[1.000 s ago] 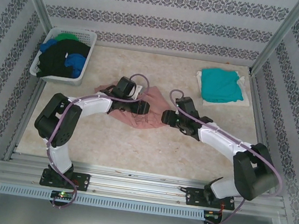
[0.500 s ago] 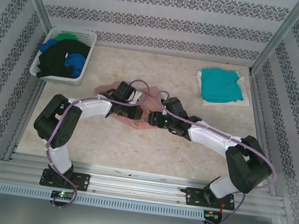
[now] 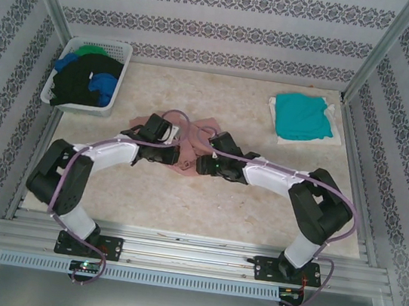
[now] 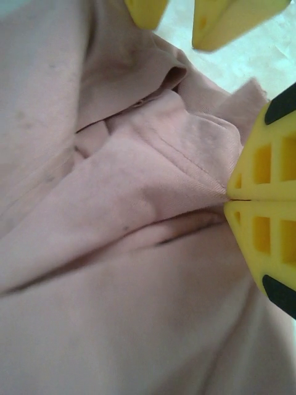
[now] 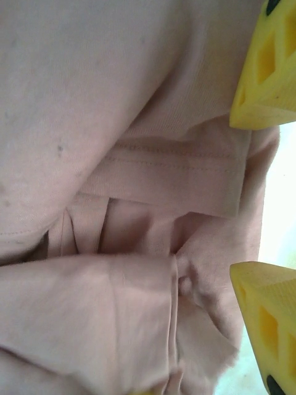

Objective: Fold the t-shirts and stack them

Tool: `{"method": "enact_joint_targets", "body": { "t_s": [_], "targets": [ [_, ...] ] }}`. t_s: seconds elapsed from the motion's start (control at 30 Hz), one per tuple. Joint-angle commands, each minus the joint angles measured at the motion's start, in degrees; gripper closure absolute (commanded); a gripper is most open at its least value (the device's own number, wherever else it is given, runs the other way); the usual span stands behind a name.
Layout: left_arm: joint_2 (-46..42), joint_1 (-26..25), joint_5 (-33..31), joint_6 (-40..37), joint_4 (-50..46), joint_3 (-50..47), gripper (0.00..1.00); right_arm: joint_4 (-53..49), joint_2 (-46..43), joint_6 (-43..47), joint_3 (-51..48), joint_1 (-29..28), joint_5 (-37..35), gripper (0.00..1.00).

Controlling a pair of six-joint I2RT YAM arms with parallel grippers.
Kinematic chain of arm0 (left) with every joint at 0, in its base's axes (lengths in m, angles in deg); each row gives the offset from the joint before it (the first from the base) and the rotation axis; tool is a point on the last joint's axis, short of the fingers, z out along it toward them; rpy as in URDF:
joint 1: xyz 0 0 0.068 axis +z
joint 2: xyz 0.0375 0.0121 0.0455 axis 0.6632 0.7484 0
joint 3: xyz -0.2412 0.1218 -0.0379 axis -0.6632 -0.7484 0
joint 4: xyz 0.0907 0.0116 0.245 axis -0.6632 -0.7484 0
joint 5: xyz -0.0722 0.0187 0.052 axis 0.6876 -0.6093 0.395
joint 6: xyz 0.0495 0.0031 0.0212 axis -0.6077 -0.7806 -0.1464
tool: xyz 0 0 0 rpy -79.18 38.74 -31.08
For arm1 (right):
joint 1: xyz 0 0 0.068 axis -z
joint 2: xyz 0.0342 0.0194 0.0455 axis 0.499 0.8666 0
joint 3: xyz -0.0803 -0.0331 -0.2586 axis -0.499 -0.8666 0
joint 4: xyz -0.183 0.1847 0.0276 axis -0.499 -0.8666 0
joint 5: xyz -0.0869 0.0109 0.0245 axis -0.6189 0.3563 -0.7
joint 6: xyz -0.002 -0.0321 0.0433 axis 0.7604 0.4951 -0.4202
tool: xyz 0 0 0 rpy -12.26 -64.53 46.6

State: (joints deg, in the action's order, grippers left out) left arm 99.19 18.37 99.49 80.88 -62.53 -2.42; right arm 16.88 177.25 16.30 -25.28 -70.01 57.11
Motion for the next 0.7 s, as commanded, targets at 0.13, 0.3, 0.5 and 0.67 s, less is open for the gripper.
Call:
{"method": "enact_joint_targets", "body": {
  "t_s": [0.13, 0.3, 0.5, 0.67],
  "targets": [
    [-11.21, 3.87, -2.94, 5.72, -0.62, -4.32, 1.0, -8.53, 5.29, 4.49, 5.61, -0.09, -6.98, 0.46],
    [-18.61, 4.78, -6.31, 7.85, -3.65, -4.85, 1.0, -13.41, 6.92, 5.76, 9.81, -0.77, -11.88, 0.64],
    [-28.7, 6.59, -12.66, 8.0, -9.98, -0.22, 1.0, -17.54, 0.75, 8.8, 13.4, -0.19, -16.75, 1.0],
    [-33.93, 7.25, -18.65, 5.07, -16.35, 8.77, 1.0, -19.65, -13.59, 11.64, 14.79, 2.04, -18.44, 1.0]
  ]
}}
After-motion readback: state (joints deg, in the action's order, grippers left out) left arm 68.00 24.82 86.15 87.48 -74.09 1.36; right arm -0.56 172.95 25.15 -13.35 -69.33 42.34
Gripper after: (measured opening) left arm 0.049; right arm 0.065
